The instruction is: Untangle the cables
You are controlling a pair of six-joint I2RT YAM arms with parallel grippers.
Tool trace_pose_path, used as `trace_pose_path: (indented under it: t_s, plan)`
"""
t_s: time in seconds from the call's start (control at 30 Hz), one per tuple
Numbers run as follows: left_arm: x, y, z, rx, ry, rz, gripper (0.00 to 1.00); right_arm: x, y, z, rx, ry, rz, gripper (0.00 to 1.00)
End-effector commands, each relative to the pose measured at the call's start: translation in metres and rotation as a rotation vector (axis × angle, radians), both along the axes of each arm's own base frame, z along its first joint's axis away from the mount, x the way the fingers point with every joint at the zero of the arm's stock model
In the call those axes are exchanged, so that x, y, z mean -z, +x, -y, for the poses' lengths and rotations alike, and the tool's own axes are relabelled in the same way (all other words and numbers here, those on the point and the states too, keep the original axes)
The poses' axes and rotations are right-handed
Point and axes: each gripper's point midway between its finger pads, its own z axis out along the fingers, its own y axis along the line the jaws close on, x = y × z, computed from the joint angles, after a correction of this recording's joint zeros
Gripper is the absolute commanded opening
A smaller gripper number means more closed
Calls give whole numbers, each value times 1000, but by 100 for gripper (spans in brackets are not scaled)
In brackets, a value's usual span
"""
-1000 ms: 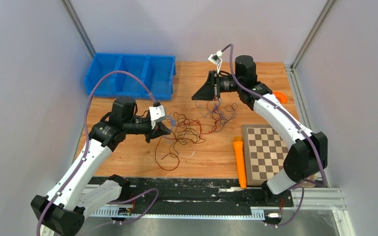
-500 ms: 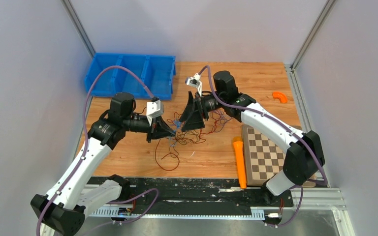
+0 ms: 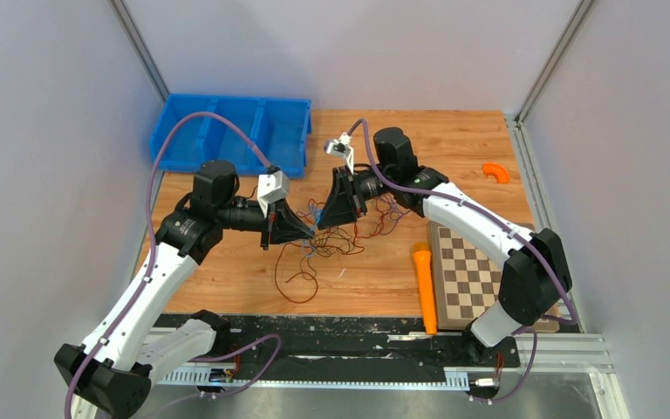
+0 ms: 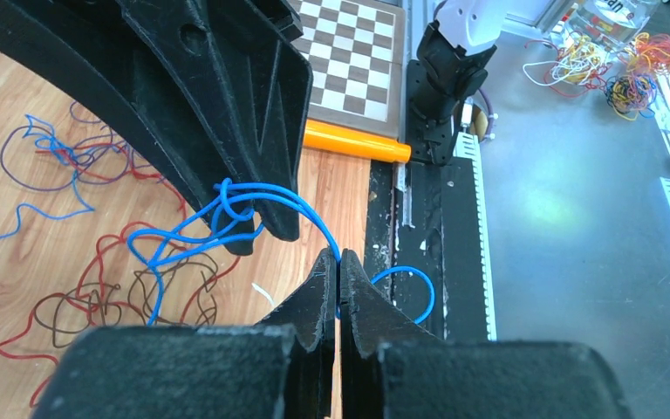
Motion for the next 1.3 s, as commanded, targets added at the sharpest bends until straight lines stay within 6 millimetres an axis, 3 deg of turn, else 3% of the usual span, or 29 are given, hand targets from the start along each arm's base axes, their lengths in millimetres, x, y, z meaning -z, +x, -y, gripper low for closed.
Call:
trace_pose_path:
  t_s: [0.0,0.03,0.07,0.2,0.4,0.63,0.77,0.93,0.97,1.0,1.07,1.1,1.13,1.27]
  plan:
    - [-18,-3,0,20,-29,53,0,-25,2,-2,1,69,99,12]
    - [-16,-4,-1,14,-21,50,0,-25,2,-1,8,69,102,3]
    - [-15,-4,-2,9,-17,56,0,-24,3,1,19,66,104,0]
    - [-10,0,-10,-35,3,53,0,-19,24,14,138,40,111,0]
    - [4,2,-25,-106,83,64,0,-16,92,53,439,-17,124,0]
    - [23,0,-38,-145,179,52,0,-24,127,75,603,-59,186,0]
    - [23,1,-41,-166,189,62,0,-25,131,80,610,-70,226,0]
    - [7,4,-34,-194,119,22,0,-24,98,71,431,-24,175,0]
    - [-1,5,-31,-185,89,28,0,-23,87,66,377,-15,142,6]
    - [-5,4,-29,-192,67,-11,0,-21,76,62,329,-10,116,22]
    - [-19,2,-23,-163,4,-52,0,-17,58,51,268,-12,91,70]
    - [-26,2,-19,-135,-29,-61,0,-16,51,46,254,-16,94,85]
    - [-31,0,-16,-134,-48,-109,0,-15,46,41,248,-18,109,92]
    - [-46,3,-8,-108,-114,-192,0,-19,36,15,262,-24,173,99]
